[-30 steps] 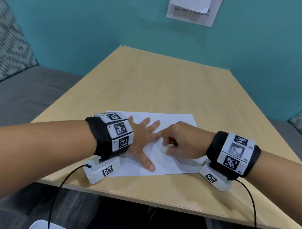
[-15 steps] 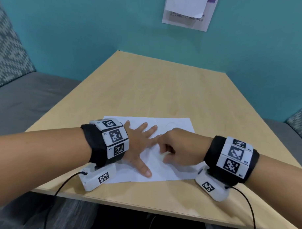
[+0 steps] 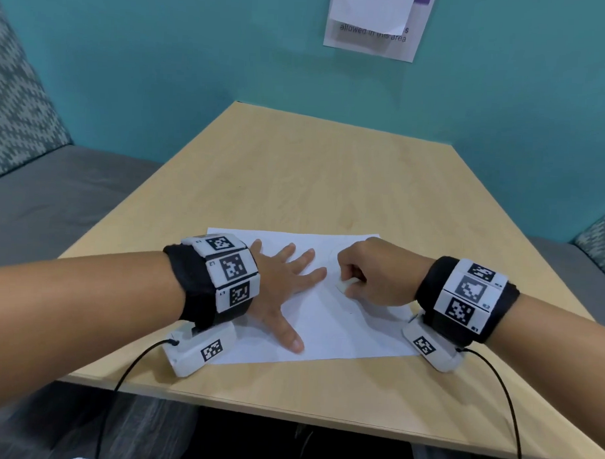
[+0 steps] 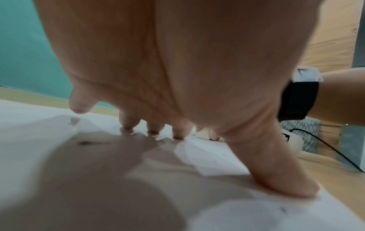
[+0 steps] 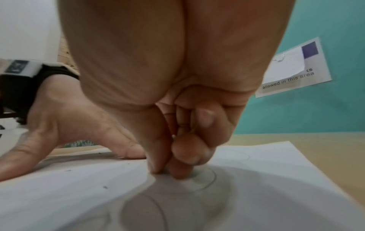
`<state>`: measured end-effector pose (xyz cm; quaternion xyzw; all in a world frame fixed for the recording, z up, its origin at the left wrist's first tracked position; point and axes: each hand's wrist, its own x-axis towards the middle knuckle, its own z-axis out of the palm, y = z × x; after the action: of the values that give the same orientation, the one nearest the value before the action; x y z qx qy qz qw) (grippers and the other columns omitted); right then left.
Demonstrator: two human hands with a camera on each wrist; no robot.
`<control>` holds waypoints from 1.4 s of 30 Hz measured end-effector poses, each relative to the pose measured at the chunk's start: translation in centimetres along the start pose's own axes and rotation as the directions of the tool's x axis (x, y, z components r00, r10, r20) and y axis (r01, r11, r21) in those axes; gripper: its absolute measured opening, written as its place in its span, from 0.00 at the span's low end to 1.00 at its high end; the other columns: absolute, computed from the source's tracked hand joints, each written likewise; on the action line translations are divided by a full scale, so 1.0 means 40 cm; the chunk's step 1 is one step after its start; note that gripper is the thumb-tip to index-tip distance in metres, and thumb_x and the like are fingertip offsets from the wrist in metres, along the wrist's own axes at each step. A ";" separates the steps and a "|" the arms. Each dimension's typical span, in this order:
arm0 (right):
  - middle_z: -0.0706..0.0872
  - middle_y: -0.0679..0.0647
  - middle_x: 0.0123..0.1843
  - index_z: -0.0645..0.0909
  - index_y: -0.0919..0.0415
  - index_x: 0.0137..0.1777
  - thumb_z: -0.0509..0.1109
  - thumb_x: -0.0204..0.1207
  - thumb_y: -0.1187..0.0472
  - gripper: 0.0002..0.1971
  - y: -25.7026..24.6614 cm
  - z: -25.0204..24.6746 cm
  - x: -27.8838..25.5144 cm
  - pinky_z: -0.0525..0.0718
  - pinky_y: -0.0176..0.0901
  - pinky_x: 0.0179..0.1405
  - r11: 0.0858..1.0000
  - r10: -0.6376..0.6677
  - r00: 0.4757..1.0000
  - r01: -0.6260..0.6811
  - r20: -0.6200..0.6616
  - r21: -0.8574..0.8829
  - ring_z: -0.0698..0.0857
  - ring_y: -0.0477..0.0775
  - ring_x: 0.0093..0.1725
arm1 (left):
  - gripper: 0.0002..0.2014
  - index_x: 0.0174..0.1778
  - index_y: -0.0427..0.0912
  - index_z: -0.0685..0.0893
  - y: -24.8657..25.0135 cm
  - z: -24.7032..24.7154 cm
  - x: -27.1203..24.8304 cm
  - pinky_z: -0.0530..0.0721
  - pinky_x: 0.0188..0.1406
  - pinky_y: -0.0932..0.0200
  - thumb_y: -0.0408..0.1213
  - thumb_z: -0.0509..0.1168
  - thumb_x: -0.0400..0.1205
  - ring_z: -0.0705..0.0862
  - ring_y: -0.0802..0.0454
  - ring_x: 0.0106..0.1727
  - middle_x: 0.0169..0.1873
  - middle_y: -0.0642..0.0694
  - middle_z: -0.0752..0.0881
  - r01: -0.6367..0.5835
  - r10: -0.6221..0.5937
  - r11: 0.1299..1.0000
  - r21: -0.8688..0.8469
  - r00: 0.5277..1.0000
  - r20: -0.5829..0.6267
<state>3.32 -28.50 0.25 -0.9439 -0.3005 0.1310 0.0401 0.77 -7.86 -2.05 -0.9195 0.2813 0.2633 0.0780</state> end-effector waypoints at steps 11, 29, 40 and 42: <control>0.79 0.45 0.31 0.78 0.53 0.40 0.69 0.71 0.63 0.05 -0.076 0.030 -0.057 0.70 0.29 0.30 0.985 -0.170 0.982 0.167 0.076 0.045 0.75 0.44 0.31 | 0.57 0.84 0.70 0.35 0.035 -0.001 0.034 0.45 0.75 0.17 0.73 0.69 0.69 0.32 0.36 0.86 0.86 0.48 0.29 -0.031 0.028 0.999 -0.037 0.996 -0.081; 0.78 0.44 0.31 0.74 0.47 0.34 0.73 0.71 0.61 0.11 -0.103 0.035 -0.064 0.69 0.30 0.31 0.979 -0.182 0.975 0.168 0.126 0.112 0.75 0.42 0.30 | 0.54 0.84 0.71 0.42 0.035 -0.007 0.032 0.44 0.74 0.14 0.76 0.67 0.68 0.31 0.36 0.86 0.85 0.48 0.28 -0.042 0.042 0.999 -0.011 0.997 -0.059; 0.77 0.41 0.30 0.78 0.55 0.40 0.72 0.71 0.62 0.04 -0.055 0.009 -0.045 0.69 0.29 0.31 0.993 -0.118 0.991 0.118 0.065 0.017 0.75 0.40 0.31 | 0.60 0.82 0.69 0.30 0.033 -0.009 0.034 0.46 0.74 0.15 0.77 0.66 0.67 0.32 0.37 0.86 0.85 0.49 0.28 -0.023 0.024 1.000 0.011 0.998 -0.052; 0.78 0.41 0.31 0.80 0.54 0.40 0.74 0.71 0.61 0.04 -0.020 -0.008 -0.035 0.72 0.35 0.34 0.999 -0.027 1.000 0.027 0.012 0.030 0.76 0.43 0.32 | 0.62 0.83 0.65 0.28 0.036 -0.009 0.033 0.47 0.75 0.15 0.78 0.65 0.67 0.32 0.38 0.86 0.85 0.50 0.28 -0.001 0.003 1.000 0.026 0.999 -0.045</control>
<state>1.86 -28.66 1.00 -0.9382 -0.3116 0.1409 0.0539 1.06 -9.77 -2.43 -0.9238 0.2874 0.2387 0.0834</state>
